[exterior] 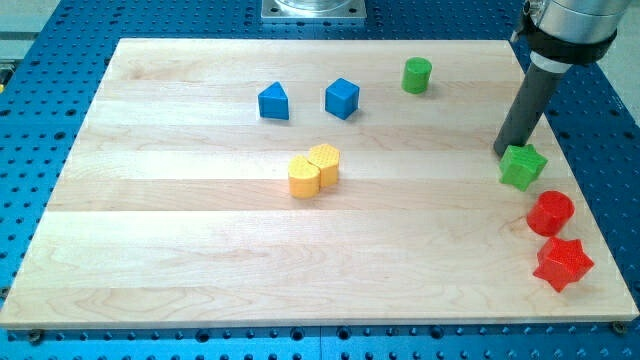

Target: Move the green star to the right center of the board

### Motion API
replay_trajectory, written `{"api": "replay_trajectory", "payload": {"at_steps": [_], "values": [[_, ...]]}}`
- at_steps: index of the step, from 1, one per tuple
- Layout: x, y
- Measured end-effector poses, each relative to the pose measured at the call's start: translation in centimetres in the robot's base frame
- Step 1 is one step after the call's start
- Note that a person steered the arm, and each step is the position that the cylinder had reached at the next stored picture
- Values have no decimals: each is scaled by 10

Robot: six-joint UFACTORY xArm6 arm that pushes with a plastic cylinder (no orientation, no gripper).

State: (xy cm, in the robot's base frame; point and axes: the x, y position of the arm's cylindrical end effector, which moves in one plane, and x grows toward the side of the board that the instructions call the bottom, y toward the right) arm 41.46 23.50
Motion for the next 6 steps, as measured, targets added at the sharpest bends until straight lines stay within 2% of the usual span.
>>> {"api": "replay_trajectory", "payload": {"at_steps": [1, 3, 4, 5, 6], "values": [[1, -61], [19, -8], [6, -12], [0, -68], [56, -171]]}}
